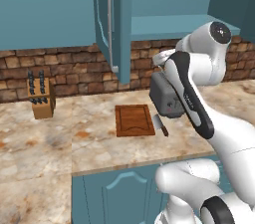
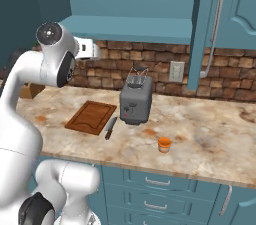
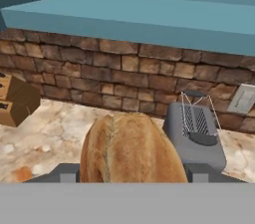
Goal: Pick the bread, place it on the cutting board, pick the jam, place it on the counter, and close the cabinet.
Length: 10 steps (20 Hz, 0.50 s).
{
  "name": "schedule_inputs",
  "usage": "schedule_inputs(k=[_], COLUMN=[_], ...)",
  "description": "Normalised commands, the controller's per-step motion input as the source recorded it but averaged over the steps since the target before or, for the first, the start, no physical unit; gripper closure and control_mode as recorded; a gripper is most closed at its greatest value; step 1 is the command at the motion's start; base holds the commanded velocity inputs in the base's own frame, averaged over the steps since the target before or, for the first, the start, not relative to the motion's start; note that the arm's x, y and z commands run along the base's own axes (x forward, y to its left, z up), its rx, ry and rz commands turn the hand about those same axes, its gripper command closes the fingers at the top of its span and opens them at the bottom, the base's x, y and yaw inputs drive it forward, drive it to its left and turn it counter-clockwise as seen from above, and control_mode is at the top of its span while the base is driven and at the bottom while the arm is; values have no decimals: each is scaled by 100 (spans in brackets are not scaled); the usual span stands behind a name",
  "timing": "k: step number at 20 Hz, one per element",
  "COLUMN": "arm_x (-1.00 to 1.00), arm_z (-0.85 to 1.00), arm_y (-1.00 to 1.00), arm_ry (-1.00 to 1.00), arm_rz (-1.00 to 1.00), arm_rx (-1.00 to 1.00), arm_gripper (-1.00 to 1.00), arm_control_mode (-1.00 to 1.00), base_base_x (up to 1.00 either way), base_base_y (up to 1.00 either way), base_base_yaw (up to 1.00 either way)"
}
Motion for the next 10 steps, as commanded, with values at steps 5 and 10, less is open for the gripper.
schedule_inputs(k=[5, 10], arm_x=[0, 0], arm_z=[-64, -63], arm_y=[19, 10], arm_ry=[2, 1], arm_rz=[0, 0], arm_rx=[0, 0], arm_gripper=[100, 100], arm_control_mode=[-100, -100], base_base_x=[0, 0], base_base_y=[0, 0], base_base_yaw=[0, 0])
